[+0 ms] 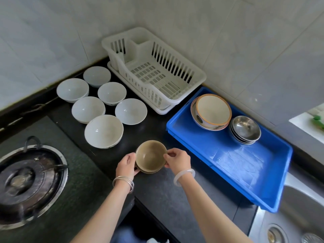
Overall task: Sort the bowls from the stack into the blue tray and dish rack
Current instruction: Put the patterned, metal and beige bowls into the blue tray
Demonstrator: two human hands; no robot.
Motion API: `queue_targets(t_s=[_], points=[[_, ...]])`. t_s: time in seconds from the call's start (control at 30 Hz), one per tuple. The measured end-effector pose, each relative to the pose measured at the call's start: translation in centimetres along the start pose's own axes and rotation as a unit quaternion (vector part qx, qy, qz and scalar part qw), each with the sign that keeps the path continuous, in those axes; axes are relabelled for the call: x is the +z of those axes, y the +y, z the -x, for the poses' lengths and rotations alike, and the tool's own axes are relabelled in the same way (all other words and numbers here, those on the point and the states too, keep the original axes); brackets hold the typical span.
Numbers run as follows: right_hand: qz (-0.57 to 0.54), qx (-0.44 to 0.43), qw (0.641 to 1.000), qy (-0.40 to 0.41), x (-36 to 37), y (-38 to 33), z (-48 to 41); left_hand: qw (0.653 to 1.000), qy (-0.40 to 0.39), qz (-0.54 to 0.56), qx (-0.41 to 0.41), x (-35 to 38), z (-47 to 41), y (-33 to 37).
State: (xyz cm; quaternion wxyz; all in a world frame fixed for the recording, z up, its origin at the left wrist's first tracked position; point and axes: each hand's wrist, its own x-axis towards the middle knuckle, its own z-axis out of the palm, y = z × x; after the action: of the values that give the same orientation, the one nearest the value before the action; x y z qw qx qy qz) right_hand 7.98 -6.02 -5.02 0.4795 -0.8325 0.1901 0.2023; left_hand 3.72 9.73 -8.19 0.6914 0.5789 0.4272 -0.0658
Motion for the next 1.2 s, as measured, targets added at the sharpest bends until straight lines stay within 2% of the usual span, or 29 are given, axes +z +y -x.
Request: queue_targets(t_s=[0.13, 0.27, 0.4, 0.47, 0.73, 0.9, 1.03, 1.1, 1.2], points=[[0.011, 0.003, 1.000, 0.004, 0.4, 0.6, -0.3, 0.999, -0.016, -0.046, 0.020, 0.1, -0.1, -0.3], [0.022, 0.014, 1.000, 0.008, 0.6, 1.6, -0.7, 0.998, -0.014, -0.053, 0.004, 0.2, -0.3, -0.3], [-0.034, 0.069, 0.994, -0.082, 0.6, 1.8, -0.9, 0.997, -0.011, -0.072, 0.002, 0.6, 0.0, 0.1], [-0.067, 0.075, 0.991, -0.089, 0.3, 1.8, -0.8, 0.997, -0.020, -0.077, 0.015, 1.1, 0.5, 0.7], [-0.183, 0.021, 0.982, 0.050, -6.9, 1.8, 0.2, 0.985, -0.145, -0.063, 0.070, 7.4, 3.9, 5.8], [-0.352, 0.012, 0.929, 0.112, -13.6, 3.4, 0.9, 0.966, -0.232, -0.090, 0.066, 15.1, 6.7, 6.8], [-0.445, 0.039, 0.881, 0.156, -17.8, 6.3, 1.1, 0.946, -0.286, -0.138, 0.066, 21.5, 9.0, 5.7], [-0.472, 0.052, 0.857, 0.200, -20.2, 8.3, 1.0, 0.933, -0.319, -0.159, 0.054, 25.0, 10.1, 4.5], [-0.459, 0.067, 0.845, 0.267, -23.1, 11.2, 0.2, 0.921, -0.344, -0.182, 0.025, 29.4, 11.3, 2.5]])
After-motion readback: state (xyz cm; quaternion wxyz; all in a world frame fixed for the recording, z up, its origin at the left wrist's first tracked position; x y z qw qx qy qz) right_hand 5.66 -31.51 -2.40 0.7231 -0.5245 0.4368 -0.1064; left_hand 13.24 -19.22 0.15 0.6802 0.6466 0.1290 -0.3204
